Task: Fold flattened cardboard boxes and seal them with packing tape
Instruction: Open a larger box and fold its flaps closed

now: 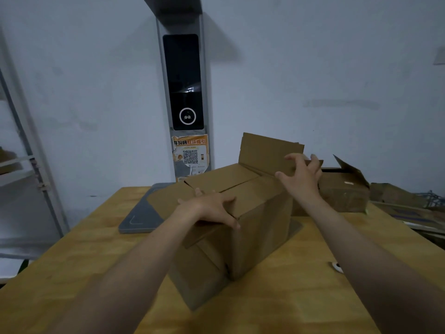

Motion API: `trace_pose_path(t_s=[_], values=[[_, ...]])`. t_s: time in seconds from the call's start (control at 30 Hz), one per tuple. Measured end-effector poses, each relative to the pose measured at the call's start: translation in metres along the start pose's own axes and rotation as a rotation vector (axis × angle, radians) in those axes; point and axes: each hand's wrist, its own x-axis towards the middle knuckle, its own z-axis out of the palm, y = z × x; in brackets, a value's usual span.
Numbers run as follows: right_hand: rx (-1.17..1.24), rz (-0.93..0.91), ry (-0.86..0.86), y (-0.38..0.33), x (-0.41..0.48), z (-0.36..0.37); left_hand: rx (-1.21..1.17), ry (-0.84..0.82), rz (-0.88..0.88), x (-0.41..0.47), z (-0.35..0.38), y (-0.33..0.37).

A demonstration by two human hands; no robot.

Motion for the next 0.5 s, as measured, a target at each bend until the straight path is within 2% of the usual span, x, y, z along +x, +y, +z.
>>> trace_pose_path(t_s=[0.1, 0.2, 0.37, 0.5], values=[[0.113, 0.001, -0.101, 0.004, 0.012, 0.002, -0.038, 0.000, 0.004, 0.001, -0.001, -0.005], [0.135, -0.076, -0.030, 0.006, 0.002, 0.004, -0.038, -0.009, 0.000, -0.002, -0.006, -0.016], [0.146, -0.252, 0.074, 0.004, -0.031, 0.004, -0.068, -0.067, 0.089, -0.021, -0.021, -0.032], [0.073, -0.453, 0.047, 0.005, -0.069, 0.014, -0.077, -0.089, 0.104, -0.032, -0.026, -0.046]])
